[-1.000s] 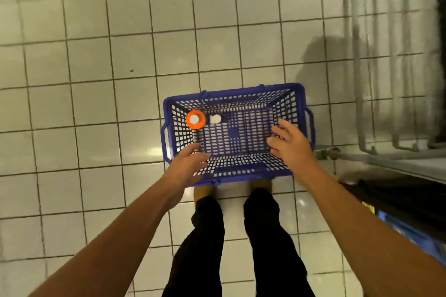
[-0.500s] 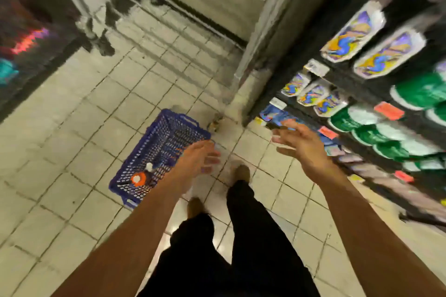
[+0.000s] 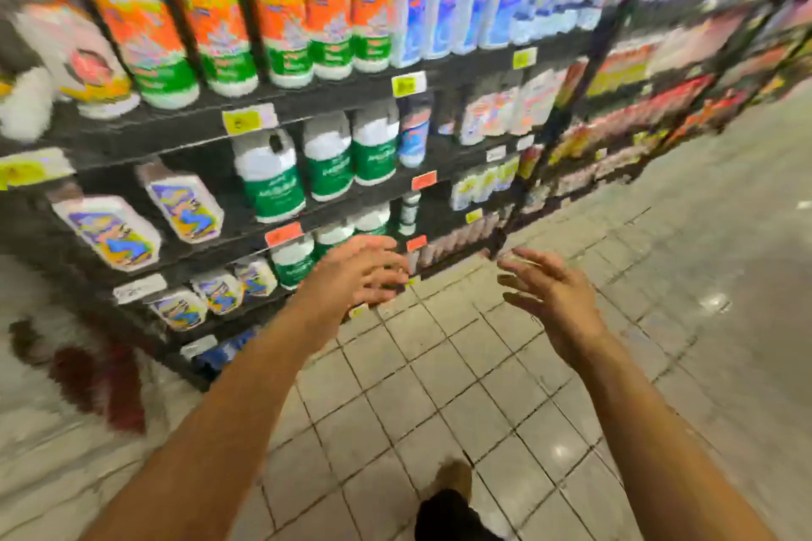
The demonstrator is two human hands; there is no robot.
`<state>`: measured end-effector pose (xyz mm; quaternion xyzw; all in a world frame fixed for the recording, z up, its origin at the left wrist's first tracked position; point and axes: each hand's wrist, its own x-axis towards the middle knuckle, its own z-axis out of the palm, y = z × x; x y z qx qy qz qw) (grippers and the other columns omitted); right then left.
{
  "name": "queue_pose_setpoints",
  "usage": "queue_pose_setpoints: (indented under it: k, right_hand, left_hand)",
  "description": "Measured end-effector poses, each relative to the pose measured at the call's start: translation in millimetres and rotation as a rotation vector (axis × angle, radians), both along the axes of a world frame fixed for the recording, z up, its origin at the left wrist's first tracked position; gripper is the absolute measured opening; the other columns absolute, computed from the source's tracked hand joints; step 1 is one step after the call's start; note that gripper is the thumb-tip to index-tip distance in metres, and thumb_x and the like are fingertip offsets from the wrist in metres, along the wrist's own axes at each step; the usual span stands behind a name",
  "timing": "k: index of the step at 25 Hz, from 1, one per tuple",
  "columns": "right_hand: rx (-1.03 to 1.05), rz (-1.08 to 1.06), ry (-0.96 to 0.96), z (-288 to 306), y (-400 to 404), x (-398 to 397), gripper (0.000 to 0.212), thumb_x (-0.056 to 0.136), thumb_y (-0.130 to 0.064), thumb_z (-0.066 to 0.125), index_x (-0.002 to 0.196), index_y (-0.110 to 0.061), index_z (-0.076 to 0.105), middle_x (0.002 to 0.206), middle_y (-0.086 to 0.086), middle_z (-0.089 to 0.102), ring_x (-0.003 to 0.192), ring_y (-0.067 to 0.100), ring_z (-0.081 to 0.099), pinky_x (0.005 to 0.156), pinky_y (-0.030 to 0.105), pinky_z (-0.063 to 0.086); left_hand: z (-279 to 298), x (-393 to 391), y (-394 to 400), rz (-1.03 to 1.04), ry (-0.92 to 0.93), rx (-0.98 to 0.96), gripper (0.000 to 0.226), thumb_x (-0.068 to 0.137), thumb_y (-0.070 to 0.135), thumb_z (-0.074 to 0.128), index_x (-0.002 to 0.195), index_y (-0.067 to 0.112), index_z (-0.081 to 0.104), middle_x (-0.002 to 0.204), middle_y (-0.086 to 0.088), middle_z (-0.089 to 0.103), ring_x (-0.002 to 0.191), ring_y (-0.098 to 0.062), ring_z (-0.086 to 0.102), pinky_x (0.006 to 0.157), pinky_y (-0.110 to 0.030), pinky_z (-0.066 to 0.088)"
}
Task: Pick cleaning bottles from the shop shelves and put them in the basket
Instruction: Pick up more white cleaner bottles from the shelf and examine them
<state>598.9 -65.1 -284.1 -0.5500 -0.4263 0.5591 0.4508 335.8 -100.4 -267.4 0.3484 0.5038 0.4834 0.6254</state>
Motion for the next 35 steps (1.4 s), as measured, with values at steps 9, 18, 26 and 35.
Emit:
queue_pose_setpoints:
  k: [9, 18, 26, 35]
  right_hand:
    - [0.209, -0.151, 0.182, 55.0, 83.6, 197.8, 0.051, 0.093, 0.008, 0.055, 0.14, -0.011, 0.049, 0.129, 0.004, 0.064, 0.114, 0.015, 0.065, 0.098, 0.038, 0.052]
    - [0.392, -0.035, 0.147, 139.0, 229.6, 253.7, 0.039, 0.093, -0.002, 0.062, 0.126, -0.025, 0.06, 0.123, -0.001, 0.068, 0.115, 0.012, 0.063, 0.093, 0.031, 0.053]
    - [0.536, 0.12, 0.03, 207.3, 392.7, 261.6, 0.033, 0.094, -0.005, 0.064, 0.121, -0.025, 0.066, 0.113, -0.001, 0.073, 0.105, 0.011, 0.069, 0.073, 0.023, 0.058]
    - [0.594, 0.15, -0.067, 244.3, 559.0, 275.6, 0.017, 0.09, -0.01, 0.069, 0.1, -0.022, 0.07, 0.09, -0.002, 0.075, 0.084, 0.009, 0.07, 0.063, 0.023, 0.054]
  left_hand:
    - [59.2, 175.8, 161.0, -0.085, 0.073, 0.251, 0.042, 0.095, -0.003, 0.051, 0.13, 0.019, 0.053, 0.127, 0.0, 0.068, 0.118, -0.02, 0.065, 0.102, -0.041, 0.048]
    - [149.6, 232.6, 285.2, 0.012, 0.11, 0.401, 0.029, 0.092, 0.001, 0.055, 0.114, 0.018, 0.062, 0.121, -0.005, 0.07, 0.111, -0.021, 0.068, 0.093, -0.043, 0.052]
    - [189.6, 261.9, 418.9, 0.104, 0.188, 0.537, 0.034, 0.089, 0.004, 0.063, 0.118, 0.022, 0.061, 0.116, 0.003, 0.072, 0.103, -0.017, 0.07, 0.081, -0.034, 0.055]
    - [215.1, 294.8, 555.4, 0.13, 0.432, 0.54, 0.051, 0.089, 0.002, 0.064, 0.134, 0.02, 0.047, 0.122, -0.002, 0.062, 0.103, -0.021, 0.065, 0.081, -0.03, 0.049]
